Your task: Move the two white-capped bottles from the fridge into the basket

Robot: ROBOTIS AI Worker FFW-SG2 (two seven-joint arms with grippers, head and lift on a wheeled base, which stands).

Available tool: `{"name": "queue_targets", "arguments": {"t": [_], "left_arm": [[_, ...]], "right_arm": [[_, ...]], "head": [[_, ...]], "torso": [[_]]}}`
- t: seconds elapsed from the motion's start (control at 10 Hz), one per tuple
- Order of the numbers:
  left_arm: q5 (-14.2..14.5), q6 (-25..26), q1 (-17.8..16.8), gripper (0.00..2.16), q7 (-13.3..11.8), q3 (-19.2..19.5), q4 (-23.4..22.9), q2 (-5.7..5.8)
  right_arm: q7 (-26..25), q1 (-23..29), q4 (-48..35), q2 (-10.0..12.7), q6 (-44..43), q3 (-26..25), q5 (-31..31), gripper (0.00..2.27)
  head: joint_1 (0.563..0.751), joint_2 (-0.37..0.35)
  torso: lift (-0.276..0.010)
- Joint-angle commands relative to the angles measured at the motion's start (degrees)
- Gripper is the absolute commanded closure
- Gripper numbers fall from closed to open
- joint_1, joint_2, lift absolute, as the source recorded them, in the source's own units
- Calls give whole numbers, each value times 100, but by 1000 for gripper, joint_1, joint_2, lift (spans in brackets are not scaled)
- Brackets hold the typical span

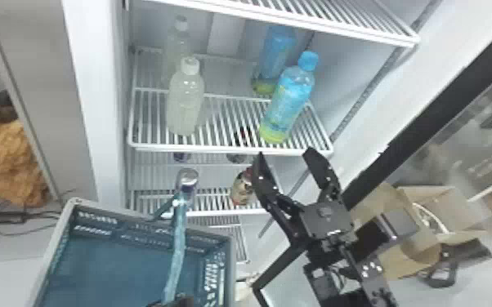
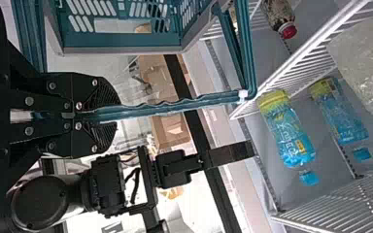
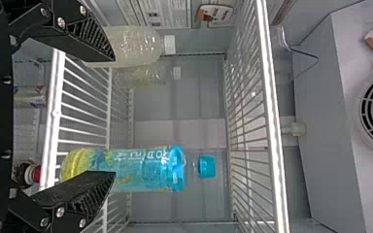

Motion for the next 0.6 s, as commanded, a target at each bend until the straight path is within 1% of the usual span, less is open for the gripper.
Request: {"name": "queue_targets", "arguments": {"t": [0.0, 0.1, 0.3, 0.5], "left_arm": [[0, 2, 6, 1194, 0, -6, 0, 0], [0, 2, -8, 1194, 0, -6, 0, 0], [0, 2, -8, 1194, 0, -6, 0, 0], [12, -12, -8, 1194, 0, -6, 0, 0]], "right_arm": [[147, -249, 151, -58, 113, 108, -27, 219], [305, -474, 263, -93, 309, 200, -39, 217], [375, -798, 249, -243, 816, 497, -39, 217], [437, -1093, 390, -313, 1027, 691, -61, 214]], "head": [[695, -350], [695, -350], [695, -350], [695, -297]], "torso": [[0], [0], [0], [0]]}}
